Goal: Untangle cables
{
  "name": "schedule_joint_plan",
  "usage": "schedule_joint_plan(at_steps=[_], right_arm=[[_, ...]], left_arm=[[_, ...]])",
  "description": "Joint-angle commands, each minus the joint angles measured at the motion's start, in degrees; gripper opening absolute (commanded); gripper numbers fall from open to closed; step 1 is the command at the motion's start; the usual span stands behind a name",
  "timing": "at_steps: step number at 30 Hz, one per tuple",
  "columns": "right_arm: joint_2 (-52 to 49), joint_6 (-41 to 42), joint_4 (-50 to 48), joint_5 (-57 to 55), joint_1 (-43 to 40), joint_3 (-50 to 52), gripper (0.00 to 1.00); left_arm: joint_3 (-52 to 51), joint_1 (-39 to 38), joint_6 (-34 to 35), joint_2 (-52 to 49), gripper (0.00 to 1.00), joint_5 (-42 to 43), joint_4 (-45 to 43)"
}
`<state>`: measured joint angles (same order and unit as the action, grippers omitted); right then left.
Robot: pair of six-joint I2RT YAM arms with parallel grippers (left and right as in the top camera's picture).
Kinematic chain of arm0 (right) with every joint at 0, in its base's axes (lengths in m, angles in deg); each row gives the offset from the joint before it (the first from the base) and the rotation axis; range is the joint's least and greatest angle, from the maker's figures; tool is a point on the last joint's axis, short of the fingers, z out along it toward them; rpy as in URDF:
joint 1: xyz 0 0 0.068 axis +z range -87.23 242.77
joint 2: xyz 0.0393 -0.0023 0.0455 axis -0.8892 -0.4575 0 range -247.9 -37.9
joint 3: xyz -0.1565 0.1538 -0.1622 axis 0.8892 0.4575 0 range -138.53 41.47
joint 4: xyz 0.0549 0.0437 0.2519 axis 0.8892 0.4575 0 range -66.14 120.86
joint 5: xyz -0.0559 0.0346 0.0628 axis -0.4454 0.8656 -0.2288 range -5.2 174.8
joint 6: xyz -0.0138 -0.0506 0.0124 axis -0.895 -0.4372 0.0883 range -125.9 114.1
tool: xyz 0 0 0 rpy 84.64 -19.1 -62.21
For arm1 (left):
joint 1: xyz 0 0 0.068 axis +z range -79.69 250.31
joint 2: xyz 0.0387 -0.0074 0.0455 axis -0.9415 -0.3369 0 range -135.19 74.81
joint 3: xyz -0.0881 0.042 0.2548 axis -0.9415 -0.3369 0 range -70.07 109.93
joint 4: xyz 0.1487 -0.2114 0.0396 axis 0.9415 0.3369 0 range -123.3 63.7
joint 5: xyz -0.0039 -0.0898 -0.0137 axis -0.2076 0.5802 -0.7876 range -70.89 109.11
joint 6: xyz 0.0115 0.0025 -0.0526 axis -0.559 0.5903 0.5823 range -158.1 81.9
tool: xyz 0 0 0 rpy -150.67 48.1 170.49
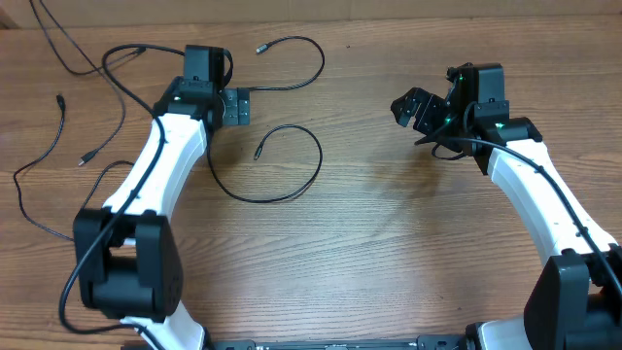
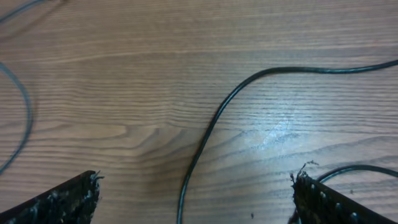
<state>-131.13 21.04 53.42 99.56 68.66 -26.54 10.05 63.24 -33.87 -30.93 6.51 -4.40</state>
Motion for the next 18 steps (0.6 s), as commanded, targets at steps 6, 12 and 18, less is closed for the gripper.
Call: schedule_joint_plan(at_steps=[6, 12, 18], right_arm=[[1.07, -0.44, -0.66, -0.17, -0.07, 0.02, 1.00], [1.07, -0.44, -0.68, -0.17, -0.07, 0.02, 1.00], [1.07, -0.44, -0.68, -0.17, -0.07, 0.02, 1.00]], left_arm=[[0.94, 0.35, -0.81, -7.67, 1.00, 0.61, -1.01], [0.94, 0.31, -0.83, -10.47, 0.99, 0.61, -0.79], [0.94, 0.31, -0.81, -10.56, 1.00, 0.66, -1.79]])
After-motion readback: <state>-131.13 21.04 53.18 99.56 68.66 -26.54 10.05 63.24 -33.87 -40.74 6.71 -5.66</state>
